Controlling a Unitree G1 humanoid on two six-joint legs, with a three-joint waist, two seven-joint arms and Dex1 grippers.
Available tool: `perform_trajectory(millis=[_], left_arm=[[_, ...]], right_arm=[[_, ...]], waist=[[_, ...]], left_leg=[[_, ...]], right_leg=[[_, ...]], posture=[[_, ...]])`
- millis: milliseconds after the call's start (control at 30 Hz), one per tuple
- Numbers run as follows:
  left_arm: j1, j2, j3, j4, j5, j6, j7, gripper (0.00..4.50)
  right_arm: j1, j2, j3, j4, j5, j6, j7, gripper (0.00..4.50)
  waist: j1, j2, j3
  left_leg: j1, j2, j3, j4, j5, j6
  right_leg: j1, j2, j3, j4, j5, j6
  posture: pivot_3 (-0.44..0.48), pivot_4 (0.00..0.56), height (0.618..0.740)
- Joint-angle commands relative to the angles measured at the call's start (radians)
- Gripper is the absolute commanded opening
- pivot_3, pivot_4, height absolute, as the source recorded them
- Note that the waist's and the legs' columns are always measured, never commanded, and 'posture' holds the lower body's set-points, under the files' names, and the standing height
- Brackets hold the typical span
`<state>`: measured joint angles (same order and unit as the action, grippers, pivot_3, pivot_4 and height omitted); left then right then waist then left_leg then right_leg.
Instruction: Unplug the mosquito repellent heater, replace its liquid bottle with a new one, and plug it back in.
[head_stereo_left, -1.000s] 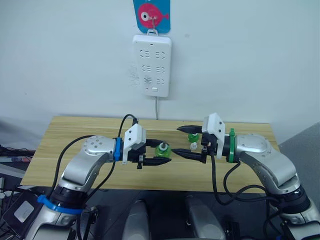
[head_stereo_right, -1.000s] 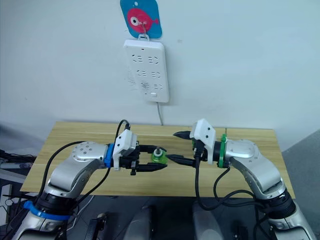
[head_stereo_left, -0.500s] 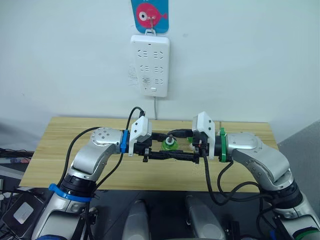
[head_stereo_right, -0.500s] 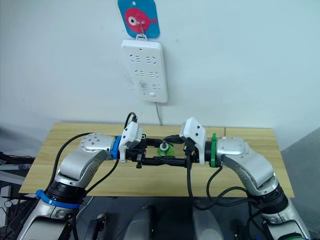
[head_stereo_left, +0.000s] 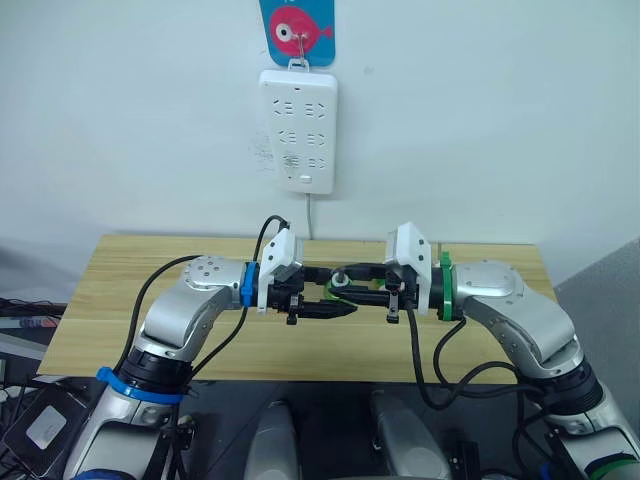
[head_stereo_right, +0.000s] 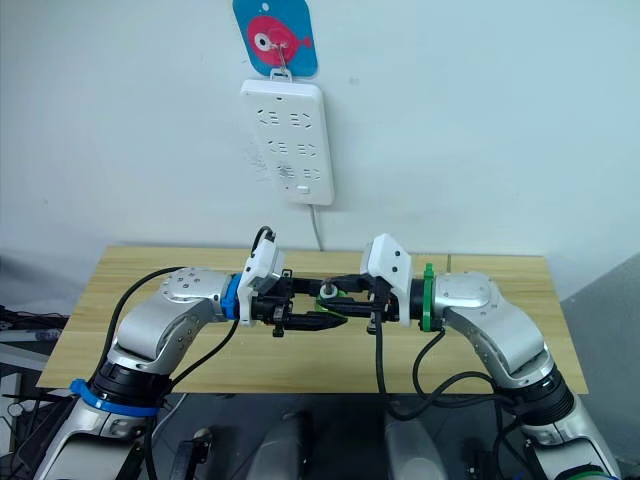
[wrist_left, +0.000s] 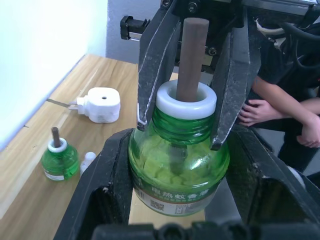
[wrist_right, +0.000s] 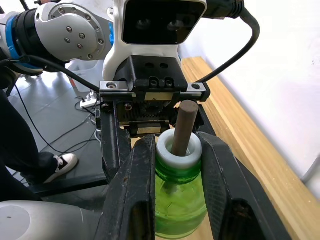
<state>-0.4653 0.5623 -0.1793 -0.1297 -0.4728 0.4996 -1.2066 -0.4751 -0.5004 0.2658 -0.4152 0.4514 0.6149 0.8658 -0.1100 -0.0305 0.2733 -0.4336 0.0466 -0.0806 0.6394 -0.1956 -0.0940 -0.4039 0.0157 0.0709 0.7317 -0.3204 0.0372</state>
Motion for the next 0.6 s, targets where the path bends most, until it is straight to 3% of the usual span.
perform_trajectory(millis=[33,67,300,400,533,600], left_arm=[[-0.018,-0.025,0.030,-0.043,-0.030,-0.011,0.023,2.29],[-0.021,-0.027,0.029,-0.038,-0.024,-0.006,0.033,2.29],[-0.020,-0.011,0.059,-0.018,-0.072,0.067,0.034,4.49],[-0.009,0.000,0.110,-0.037,-0.192,0.230,0.052,4.50],[-0.026,-0.097,0.267,-0.079,-0.495,0.493,0.245,4.50],[-0.028,-0.134,0.310,-0.098,-0.577,0.552,0.329,4.50]], right_arm=[[-0.020,0.003,-0.028,-0.021,0.017,-0.009,0.006,0.87],[-0.022,0.003,-0.036,-0.019,0.024,-0.005,0.006,0.87],[-0.021,-0.009,-0.144,-0.016,0.127,0.078,0.004,0.87],[-0.029,0.012,-0.245,-0.020,0.253,0.189,-0.050,0.87],[-0.015,0.129,-0.432,0.000,0.521,0.354,-0.279,0.87],[-0.017,0.180,-0.494,0.010,0.646,0.406,-0.401,0.87]], waist=[[0.000,0.000,0.000],[0.000,0.000,0.000],[-0.002,0.000,0.000],[-0.003,0.000,0.000],[-0.004,0.000,0.000],[-0.004,0.000,0.000]], left_leg=[[0.000,0.000,0.000,0.000,0.000,0.000],[0.000,0.000,0.000,0.000,0.000,0.000],[0.000,0.000,0.000,0.000,0.000,0.000],[0.000,0.000,0.000,0.000,0.000,0.000],[-0.001,0.000,-0.001,0.001,0.000,0.000],[-0.001,0.000,-0.001,0.001,0.000,0.000]], right_leg=[[0.000,0.000,0.000,0.000,0.000,0.000],[0.000,0.000,0.000,0.000,0.000,0.000],[0.000,0.000,0.000,0.000,0.000,0.000],[0.000,0.000,0.000,0.000,0.000,0.000],[0.000,0.000,-0.001,0.001,0.000,0.000],[0.000,-0.001,-0.001,0.001,0.000,0.000]], posture=[[-0.162,0.191,0.725],[-0.162,0.191,0.725],[-0.165,0.192,0.725],[-0.167,0.194,0.725],[-0.168,0.196,0.725],[-0.167,0.196,0.725]])
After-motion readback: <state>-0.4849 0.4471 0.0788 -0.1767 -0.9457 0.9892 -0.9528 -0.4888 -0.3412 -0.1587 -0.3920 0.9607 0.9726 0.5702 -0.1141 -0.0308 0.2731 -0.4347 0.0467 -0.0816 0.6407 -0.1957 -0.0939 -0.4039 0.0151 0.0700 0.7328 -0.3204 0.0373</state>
